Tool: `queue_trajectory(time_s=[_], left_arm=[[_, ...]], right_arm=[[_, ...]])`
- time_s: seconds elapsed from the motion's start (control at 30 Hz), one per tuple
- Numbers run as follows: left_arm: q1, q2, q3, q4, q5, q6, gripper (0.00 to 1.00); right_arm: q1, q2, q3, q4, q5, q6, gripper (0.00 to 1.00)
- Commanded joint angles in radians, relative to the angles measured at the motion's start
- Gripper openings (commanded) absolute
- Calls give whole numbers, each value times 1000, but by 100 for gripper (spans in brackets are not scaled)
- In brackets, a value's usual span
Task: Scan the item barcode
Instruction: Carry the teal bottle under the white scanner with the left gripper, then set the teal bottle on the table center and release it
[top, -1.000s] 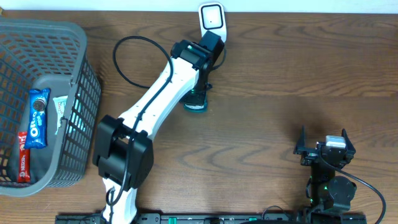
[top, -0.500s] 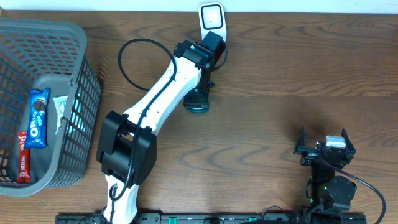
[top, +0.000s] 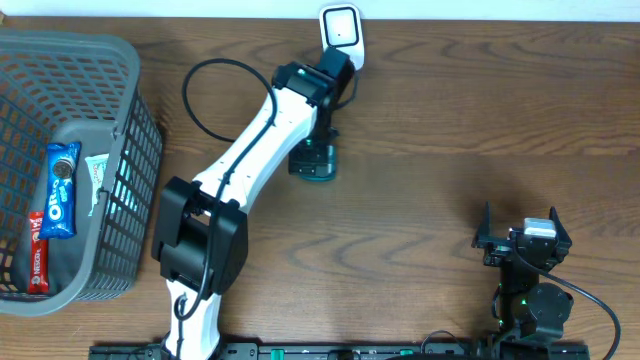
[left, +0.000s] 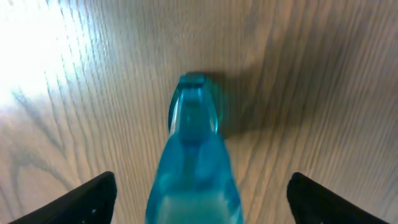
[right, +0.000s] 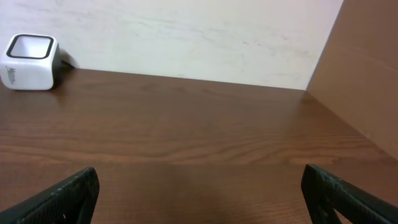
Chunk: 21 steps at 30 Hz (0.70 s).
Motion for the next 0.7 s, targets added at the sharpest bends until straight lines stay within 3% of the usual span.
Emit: queue_trajectory(time_s=[0.0,0.27,0.53,0.67], left_arm=[[32,-54,26,-6,-5,82,94],[93,-233,28,20,-14,281,96],[196,-537,38,11,-203,723,99],[339,-682,47,-24,-251,833,98]], right_arm=[[8,-5,-2,-2,5,6,99],[9,-5,-2,-2,5,6,99],[9,-5,-2,-2,5,6,99],[9,-5,-2,-2,5,6,99]])
